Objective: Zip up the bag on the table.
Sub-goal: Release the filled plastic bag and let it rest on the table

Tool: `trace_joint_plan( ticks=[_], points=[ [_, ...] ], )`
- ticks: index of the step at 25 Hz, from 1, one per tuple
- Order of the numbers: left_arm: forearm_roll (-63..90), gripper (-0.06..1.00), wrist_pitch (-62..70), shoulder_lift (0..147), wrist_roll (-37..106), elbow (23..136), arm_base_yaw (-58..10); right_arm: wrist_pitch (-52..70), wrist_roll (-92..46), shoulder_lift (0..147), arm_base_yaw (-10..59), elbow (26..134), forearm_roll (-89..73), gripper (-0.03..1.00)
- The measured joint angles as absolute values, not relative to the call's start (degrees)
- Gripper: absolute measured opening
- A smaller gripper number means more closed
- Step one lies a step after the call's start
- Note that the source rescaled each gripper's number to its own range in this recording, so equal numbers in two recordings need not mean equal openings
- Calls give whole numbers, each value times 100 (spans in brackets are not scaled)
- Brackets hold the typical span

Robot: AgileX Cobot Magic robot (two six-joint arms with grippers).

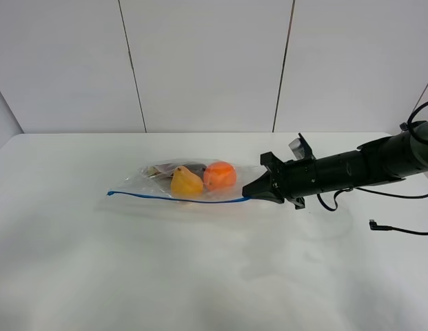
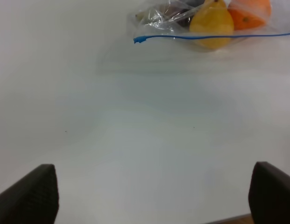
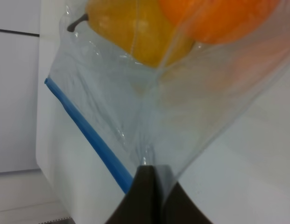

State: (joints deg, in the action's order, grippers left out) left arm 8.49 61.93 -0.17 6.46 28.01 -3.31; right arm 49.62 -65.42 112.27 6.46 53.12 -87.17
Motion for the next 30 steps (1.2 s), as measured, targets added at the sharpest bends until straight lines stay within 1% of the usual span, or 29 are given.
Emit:
trace_joint_plan(
  ticks=[12, 14, 15, 16, 17, 21, 22, 24, 25, 27, 30],
  points=[
    [849, 100, 6182, -17, 629, 2801, -331, 4921, -6542, 11227, 646, 5312, -8712, 0],
    [849, 100, 6178, -17, 629, 2801, -331, 4897, -6542, 11227, 646, 5312, -8712, 3],
    [849, 100, 6178, -17, 629, 2801, -331, 4897, -6542, 11227, 646, 5312, -8712, 7],
    [849, 100, 6178, -17, 629, 2801, -331, 4897, -6542, 11227, 646, 5312, -8712, 14],
    [849, 100, 6178, -17, 629, 2801, -331, 4893, -6542, 11227, 646, 5312, -8712, 26],
    [849, 100, 6178, -17, 624, 2801, -331, 4881, -6542, 11227, 646, 5312, -8712, 80],
    [849, 100, 6178, -17, 624, 2801, -331, 4881, -6542, 11227, 646, 5312, -8712, 89],
    [849, 100, 6178, -17, 624, 2801, -331, 4881, -6542, 11227, 646, 5312, -8712, 97],
    [849, 100, 6178, -17, 617, 2801, -331, 4881, -6542, 11227, 646, 5312, -8706, 98],
    [849, 100, 6178, -17, 617, 2801, -331, 4881, -6542, 11206, 646, 5312, -8631, 100],
    [849, 100, 6178, -17, 617, 2801, -331, 4862, -6542, 11002, 592, 5312, -8324, 100]
  ],
)
